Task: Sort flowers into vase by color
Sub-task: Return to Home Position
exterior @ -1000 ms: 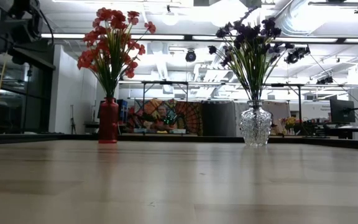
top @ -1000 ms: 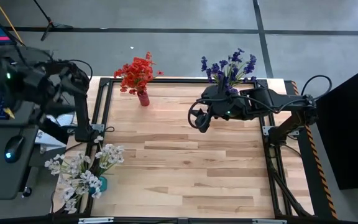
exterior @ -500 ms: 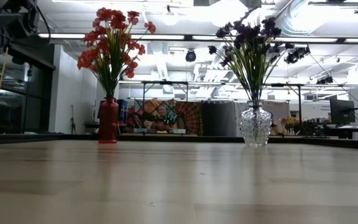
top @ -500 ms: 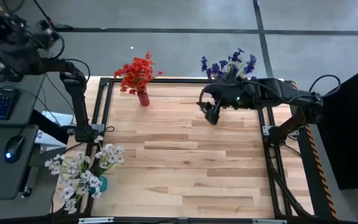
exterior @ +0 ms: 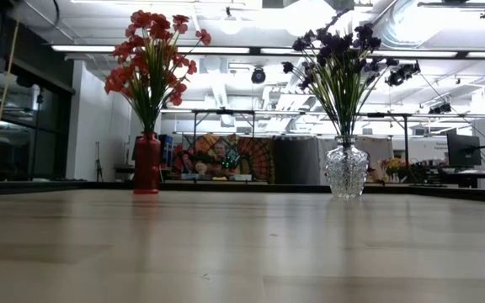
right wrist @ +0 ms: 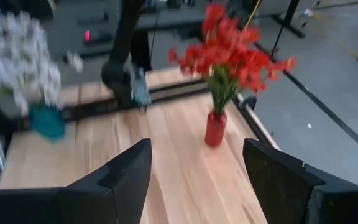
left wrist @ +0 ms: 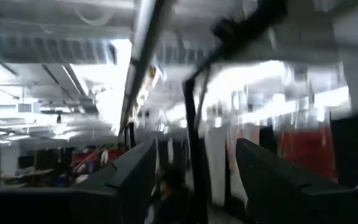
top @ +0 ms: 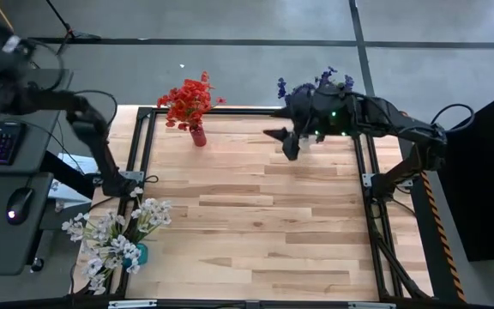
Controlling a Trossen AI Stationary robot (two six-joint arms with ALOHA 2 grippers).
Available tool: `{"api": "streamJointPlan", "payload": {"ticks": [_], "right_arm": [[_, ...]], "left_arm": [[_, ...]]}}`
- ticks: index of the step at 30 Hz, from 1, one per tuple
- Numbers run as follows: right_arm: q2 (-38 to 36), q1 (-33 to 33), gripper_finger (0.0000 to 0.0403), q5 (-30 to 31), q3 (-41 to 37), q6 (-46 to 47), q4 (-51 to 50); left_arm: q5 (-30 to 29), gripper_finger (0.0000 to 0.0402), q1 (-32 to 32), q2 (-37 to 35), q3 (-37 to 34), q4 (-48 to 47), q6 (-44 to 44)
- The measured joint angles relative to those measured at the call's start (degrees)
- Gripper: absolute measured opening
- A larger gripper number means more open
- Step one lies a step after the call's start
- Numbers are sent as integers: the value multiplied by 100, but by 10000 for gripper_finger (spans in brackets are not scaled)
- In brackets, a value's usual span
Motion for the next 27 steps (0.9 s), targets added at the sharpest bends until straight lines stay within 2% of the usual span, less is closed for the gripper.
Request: {"api": "streamJointPlan", "payload": {"ticks": [3,4,6,8,12,15,18,20,24,27], "right_arm": [[0,-111,243,-12,0,205,402],[0,-141,243,-12,0,271,517],[16,-194,243,24,0,401,725],[24,-235,243,96,0,563,857],[37,-235,243,222,0,752,934],[54,-232,243,223,0,801,911],[85,-229,243,221,0,797,896],[97,-228,243,185,0,720,812],[114,-228,243,167,0,600,620],[118,-228,243,86,0,569,394]], "left_arm": [[-480,207,-65,885,1260,-865,380],[-519,207,-76,1138,1329,-801,664],[-448,207,-84,1187,1033,240,1950],[-498,207,-83,1436,1022,765,2694],[-385,207,-28,1978,1336,700,3095],[42,206,586,2281,1270,475,3593],[947,207,1417,2663,1251,-55,3640],[1341,206,1805,2854,1243,-386,3605],[1293,207,2906,3097,1272,-146,3304],[1191,207,3837,3197,1266,-327,1950]]}}
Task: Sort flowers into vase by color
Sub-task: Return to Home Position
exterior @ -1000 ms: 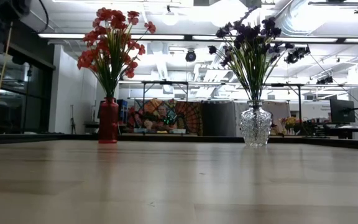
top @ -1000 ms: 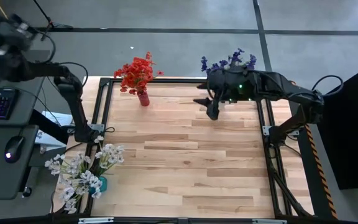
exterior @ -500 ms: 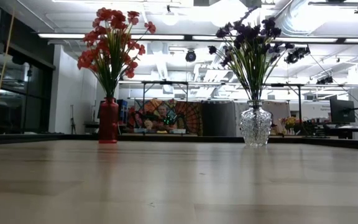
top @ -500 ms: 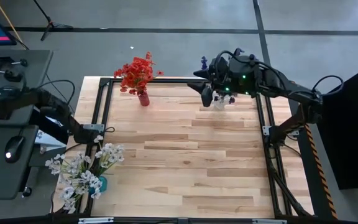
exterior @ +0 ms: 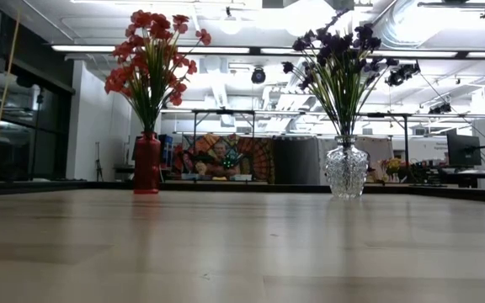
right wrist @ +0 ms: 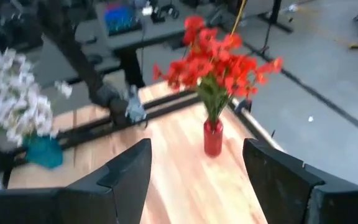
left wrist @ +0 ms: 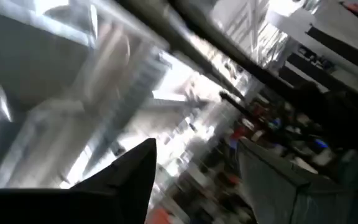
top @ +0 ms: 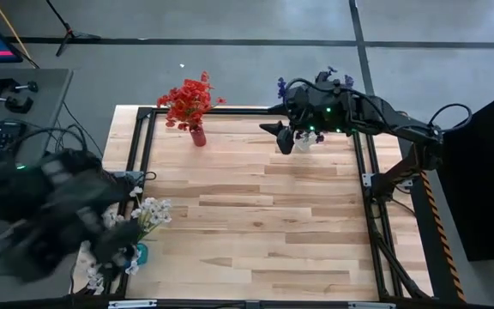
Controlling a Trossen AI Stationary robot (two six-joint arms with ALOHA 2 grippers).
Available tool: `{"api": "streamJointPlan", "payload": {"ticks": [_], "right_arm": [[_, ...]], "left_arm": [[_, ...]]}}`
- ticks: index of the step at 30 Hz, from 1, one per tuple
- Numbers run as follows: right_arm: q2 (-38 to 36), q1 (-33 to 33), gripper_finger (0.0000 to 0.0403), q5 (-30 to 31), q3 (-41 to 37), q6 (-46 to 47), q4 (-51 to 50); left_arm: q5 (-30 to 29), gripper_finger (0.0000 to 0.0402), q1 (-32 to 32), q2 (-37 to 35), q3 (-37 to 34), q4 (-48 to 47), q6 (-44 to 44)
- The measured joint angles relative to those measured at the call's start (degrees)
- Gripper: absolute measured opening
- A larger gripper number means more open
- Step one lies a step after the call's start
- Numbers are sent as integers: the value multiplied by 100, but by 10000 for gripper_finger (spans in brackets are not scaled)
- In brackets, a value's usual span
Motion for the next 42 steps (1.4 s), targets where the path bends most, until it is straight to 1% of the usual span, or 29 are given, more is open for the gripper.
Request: {"api": "streamJointPlan", "payload": {"ticks": [2,4,6,8,9,11,12,13,15,17,19,20,22,24,26,28,30,32,35,37,39,42], "right_arm": [[0,0,243,-137,0,-13,-196],[0,0,243,-256,0,-19,-434],[-1,0,243,-449,0,-111,-652],[-29,0,243,-620,0,-228,-872],[-71,0,243,-698,-2,-287,-955],[-205,0,243,-811,-4,-425,-1109],[-303,0,243,-821,-7,-479,-1159],[-419,0,243,-822,-7,-532,-1200],[-681,0,243,-813,-7,-574,-1280],[-964,0,243,-761,-7,-509,-1395],[-1269,0,243,-676,-6,-362,-1586],[-1404,2,243,-662,-4,-254,-1719],[-1665,9,243,-655,-4,-72,-1947],[-1864,73,243,-548,-2,146,-2167],[-2011,206,243,-351,-2,284,-2357],[-2096,349,243,-124,-2,397,-2526],[-2144,466,243,64,-2,502,-2669],[-2147,538,243,105,-2,580,-2769],[-2050,566,243,117,-6,629,-2817],[-1974,566,243,121,-93,623,-2808],[-1913,566,243,236,-293,632,-2797],[-1901,564,243,512,-906,803,-2727]], "left_arm": [[174,207,681,-15,-7,-543,-1341],[641,207,1312,-119,0,-1354,-3054],[1433,207,2083,-176,15,-2282,-4733],[2478,207,2775,-155,12,-3110,-6285],[3091,207,3076,-128,2,-3493,-6987],[4253,207,3677,24,-5,-4034,-7932],[4651,207,3880,97,-5,-4259,-8221],[4945,207,4034,178,-5,-4490,-8418],[5283,207,4290,355,0,-4931,-8647],[5393,207,4439,522,-1,-5554,-8768],[5556,207,4549,659,-67,-5977,-8882],[5623,207,4591,688,-166,-6073,-8896],[5647,205,4618,674,-527,-5929,-8986],[5719,199,4620,578,-1100,-5503,-9050],[5897,189,4616,434,-1878,-4791,-9227],[6056,177,4613,245,-2813,-3961,-9572],[6091,165,4609,-18,-3745,-3216,-10022],[6091,155,4611,-369,-4562,-2561,-10468],[5915,144,4615,-1038,-5491,-1910,-10886],[5626,138,4616,-1505,-5898,-1852,-10934],[5108,132,4613,-1943,-6137,-1966,-10939],[4506,125,4643,-2518,-6179,-2330,-10779]]}}
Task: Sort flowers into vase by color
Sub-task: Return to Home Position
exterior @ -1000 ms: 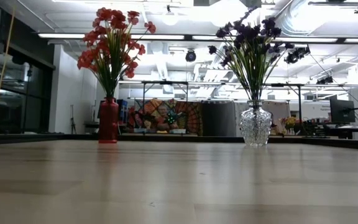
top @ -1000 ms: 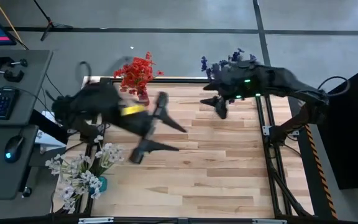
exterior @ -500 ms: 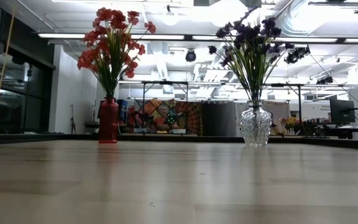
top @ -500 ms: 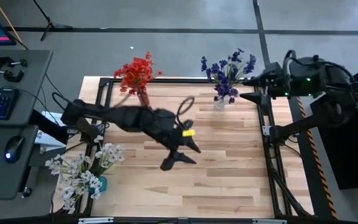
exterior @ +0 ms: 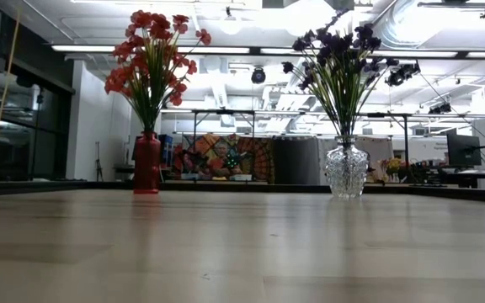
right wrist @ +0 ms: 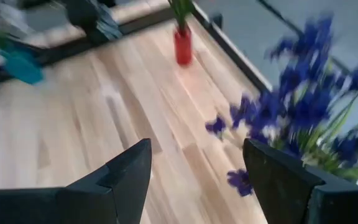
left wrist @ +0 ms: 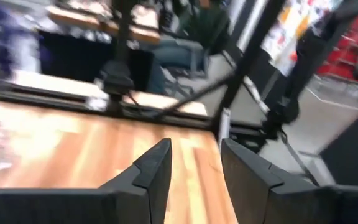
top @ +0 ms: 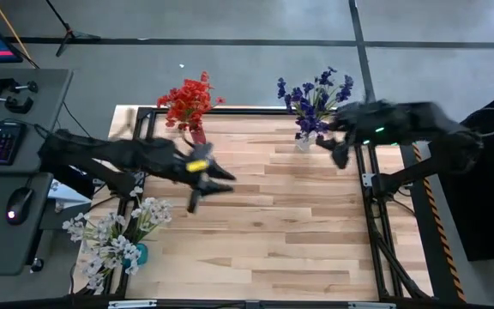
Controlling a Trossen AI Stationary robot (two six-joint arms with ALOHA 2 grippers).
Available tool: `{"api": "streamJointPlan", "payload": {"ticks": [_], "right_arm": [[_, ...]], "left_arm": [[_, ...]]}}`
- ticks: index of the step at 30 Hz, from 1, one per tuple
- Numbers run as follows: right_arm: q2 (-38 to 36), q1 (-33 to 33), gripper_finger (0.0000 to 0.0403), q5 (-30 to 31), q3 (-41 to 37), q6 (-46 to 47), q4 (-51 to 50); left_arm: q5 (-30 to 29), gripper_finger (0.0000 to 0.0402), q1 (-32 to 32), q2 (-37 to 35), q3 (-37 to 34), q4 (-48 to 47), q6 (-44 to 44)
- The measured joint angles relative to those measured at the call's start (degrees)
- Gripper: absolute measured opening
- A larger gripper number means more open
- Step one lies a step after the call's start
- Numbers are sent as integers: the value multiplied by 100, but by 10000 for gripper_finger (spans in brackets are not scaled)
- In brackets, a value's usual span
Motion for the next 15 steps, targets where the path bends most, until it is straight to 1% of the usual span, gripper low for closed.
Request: {"api": "streamJointPlan", "payload": {"ticks": [2,3,5,7,10,11,13,15], "right_arm": [[-28,0,243,4,-617,242,307],[-36,-3,243,-115,-980,337,566],[-35,-2,243,-606,-1793,527,1352],[4,2,243,-1195,-2687,729,2522],[270,4,243,-1962,-3907,1124,4945],[407,4,243,-2122,-4217,1304,5648],[703,2,243,-2270,-4633,1646,6746],[982,2,243,-2390,-4843,1852,7339]], "left_arm": [[-98,122,27,-411,2,-307,38],[-106,122,42,-621,2,-532,18],[-111,122,38,-1053,2,-1037,-101],[-130,122,32,-1470,2,-1422,-201],[-288,122,32,-1893,7,-1890,-336],[-305,122,35,-1953,7,-2037,-398],[-215,122,36,-1966,11,-2306,-504],[95,122,36,-1823,9,-2521,-511]]}}
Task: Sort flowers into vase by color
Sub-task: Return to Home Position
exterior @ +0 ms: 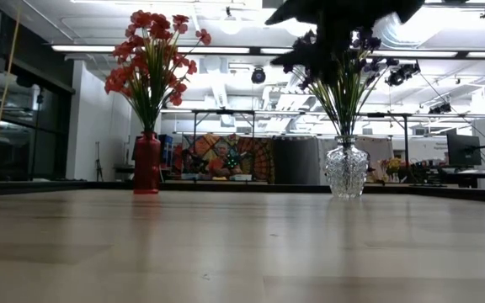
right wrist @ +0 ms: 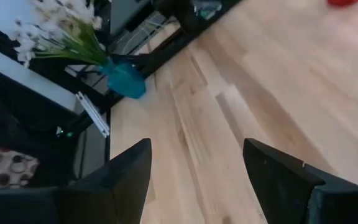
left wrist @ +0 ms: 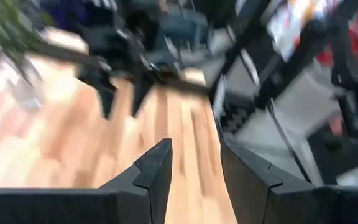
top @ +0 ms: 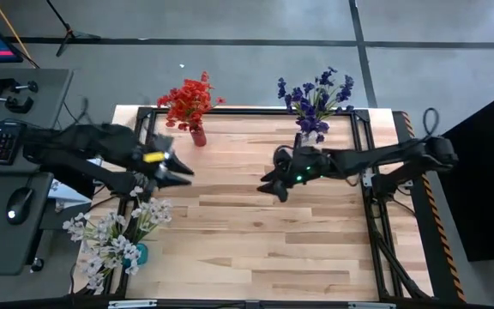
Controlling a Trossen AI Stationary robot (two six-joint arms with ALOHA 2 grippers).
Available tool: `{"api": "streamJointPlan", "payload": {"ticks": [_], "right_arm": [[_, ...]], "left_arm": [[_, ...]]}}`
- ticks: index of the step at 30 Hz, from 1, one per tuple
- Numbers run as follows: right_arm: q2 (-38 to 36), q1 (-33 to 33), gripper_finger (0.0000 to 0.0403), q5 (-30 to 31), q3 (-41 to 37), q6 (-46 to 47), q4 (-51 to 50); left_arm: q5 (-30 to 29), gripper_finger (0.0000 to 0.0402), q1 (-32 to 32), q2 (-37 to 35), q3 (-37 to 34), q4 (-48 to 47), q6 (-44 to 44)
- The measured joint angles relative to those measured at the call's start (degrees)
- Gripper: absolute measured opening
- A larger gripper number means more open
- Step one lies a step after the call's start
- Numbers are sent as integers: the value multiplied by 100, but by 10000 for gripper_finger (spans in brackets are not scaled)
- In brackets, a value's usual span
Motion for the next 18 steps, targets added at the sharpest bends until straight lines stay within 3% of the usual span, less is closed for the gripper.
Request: {"api": "streamJointPlan", "payload": {"ticks": [9,14,18], "right_arm": [[349,0,243,-370,-21,-268,151],[205,-2,243,-390,-13,-609,-122],[183,-2,243,-388,-12,-891,-466]], "left_arm": [[857,122,-134,1144,391,-609,-696],[1056,122,-205,2120,1610,-2332,-423],[1257,123,-285,2588,2541,-3377,-704]]}}
